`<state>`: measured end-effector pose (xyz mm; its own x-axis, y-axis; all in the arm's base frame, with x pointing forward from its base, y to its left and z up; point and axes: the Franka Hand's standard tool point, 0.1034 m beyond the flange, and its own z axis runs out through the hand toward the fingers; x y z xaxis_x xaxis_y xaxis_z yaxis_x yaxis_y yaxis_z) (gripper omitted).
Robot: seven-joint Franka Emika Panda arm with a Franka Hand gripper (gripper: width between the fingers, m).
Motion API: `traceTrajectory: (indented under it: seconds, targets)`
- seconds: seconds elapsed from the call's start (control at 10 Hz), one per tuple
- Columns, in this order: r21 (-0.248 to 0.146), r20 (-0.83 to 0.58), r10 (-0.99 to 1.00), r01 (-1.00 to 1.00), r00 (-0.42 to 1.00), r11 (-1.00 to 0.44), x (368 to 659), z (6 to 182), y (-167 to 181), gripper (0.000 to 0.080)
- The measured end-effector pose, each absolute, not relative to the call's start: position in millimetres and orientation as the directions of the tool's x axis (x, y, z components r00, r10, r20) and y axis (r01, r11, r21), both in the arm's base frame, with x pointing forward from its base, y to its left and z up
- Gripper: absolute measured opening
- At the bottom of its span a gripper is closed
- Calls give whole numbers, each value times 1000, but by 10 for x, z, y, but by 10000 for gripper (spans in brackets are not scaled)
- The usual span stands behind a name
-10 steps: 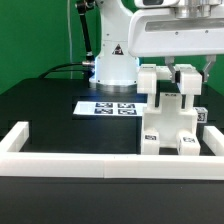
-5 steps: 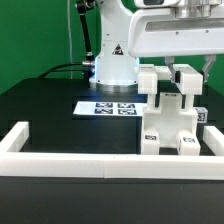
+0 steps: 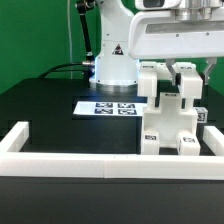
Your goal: Assemble chair
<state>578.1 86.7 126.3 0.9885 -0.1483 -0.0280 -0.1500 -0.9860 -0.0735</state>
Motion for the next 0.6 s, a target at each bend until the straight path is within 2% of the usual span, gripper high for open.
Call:
traceTrajectory:
  seconds: [0.6]
  targets:
    - [-76, -24, -149, -150, 989, -986, 5789, 1290, 865, 291]
